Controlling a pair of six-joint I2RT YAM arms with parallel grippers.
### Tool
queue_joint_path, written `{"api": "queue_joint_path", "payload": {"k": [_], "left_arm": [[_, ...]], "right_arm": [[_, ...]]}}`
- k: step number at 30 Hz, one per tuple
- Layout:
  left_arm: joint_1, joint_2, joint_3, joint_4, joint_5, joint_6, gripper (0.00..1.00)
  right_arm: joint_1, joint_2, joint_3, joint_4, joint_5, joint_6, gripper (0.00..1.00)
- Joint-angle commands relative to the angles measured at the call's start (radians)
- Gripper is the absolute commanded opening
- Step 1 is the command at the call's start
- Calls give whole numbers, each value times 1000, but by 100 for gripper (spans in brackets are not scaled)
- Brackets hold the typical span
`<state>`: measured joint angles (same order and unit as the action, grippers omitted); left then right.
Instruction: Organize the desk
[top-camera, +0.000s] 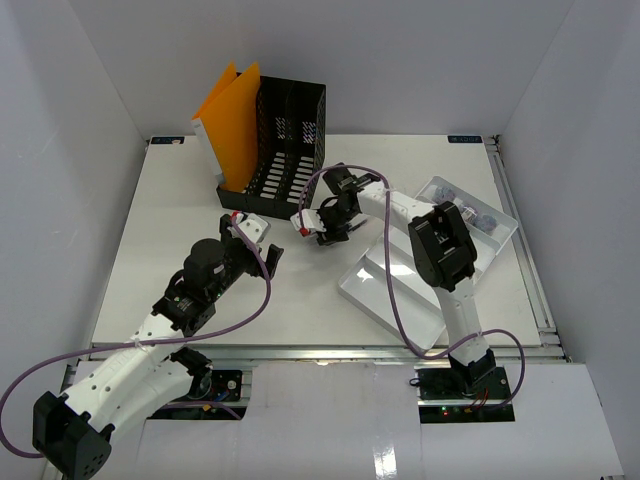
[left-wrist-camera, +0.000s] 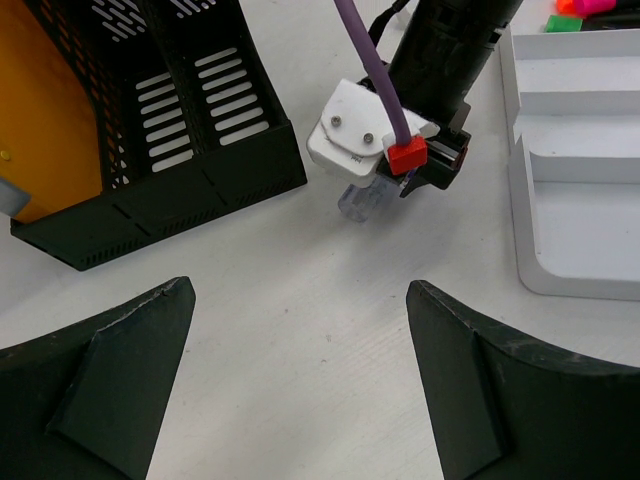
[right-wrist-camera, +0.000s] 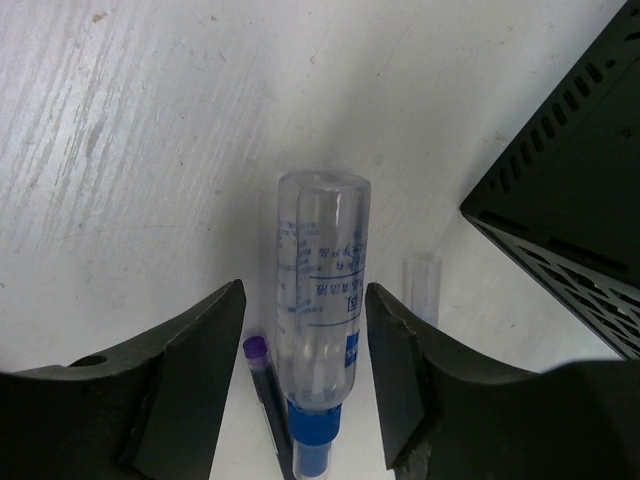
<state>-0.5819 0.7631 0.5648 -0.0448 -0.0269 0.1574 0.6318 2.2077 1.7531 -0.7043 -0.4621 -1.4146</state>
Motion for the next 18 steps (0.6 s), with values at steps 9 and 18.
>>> {"api": "queue_joint_path", "payload": {"k": [9, 18], "left_arm": [[4, -5, -3, 5, -7, 5, 98], [4, -8, -2, 3, -8, 4, 98]], "right_arm": [[42, 52, 39, 25, 24, 25, 33], [50, -52, 43, 17, -67, 57, 17]]}}
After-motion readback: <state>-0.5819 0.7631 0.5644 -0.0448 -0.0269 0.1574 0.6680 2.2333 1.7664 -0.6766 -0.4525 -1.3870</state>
